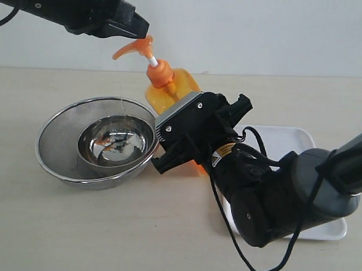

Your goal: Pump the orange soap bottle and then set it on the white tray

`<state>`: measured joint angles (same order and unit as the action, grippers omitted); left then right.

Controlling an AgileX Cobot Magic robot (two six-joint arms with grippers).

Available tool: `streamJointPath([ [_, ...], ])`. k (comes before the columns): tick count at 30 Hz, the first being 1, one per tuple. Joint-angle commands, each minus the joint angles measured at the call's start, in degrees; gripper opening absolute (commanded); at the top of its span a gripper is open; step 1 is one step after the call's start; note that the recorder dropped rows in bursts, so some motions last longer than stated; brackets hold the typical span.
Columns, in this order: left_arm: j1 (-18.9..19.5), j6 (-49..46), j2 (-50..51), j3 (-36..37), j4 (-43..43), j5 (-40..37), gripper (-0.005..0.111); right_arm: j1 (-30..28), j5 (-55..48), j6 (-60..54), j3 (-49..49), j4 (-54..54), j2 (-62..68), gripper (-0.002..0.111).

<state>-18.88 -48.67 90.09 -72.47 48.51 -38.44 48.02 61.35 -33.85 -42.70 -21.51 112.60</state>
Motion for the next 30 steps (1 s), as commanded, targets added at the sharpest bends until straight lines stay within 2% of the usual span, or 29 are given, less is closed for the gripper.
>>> streamJointPath([
  [1,-0.51,-0.22,2.96,2.52,-5.48,-3.82,0.005,0.47,0.72,1.85,-0.25,4.15,-0.79,0.001],
  [11,-0.16,-0.83,-5.57,2.41,-5.62,-0.08,0.005,0.47,0.72,2.1,-0.25,4.13,-0.79,0.001],
  [19,3.04,-0.65,-12.18,2.41,-5.59,0.11,0.005,0.47,0.72,2.22,-0.25,3.9,-0.79,0.001],
  [30,2.87,-2.89,-9.33,2.51,-1.55,-4.79,0.005,0.47,0.72,2.22,-0.25,3.9,-0.79,0.001],
])
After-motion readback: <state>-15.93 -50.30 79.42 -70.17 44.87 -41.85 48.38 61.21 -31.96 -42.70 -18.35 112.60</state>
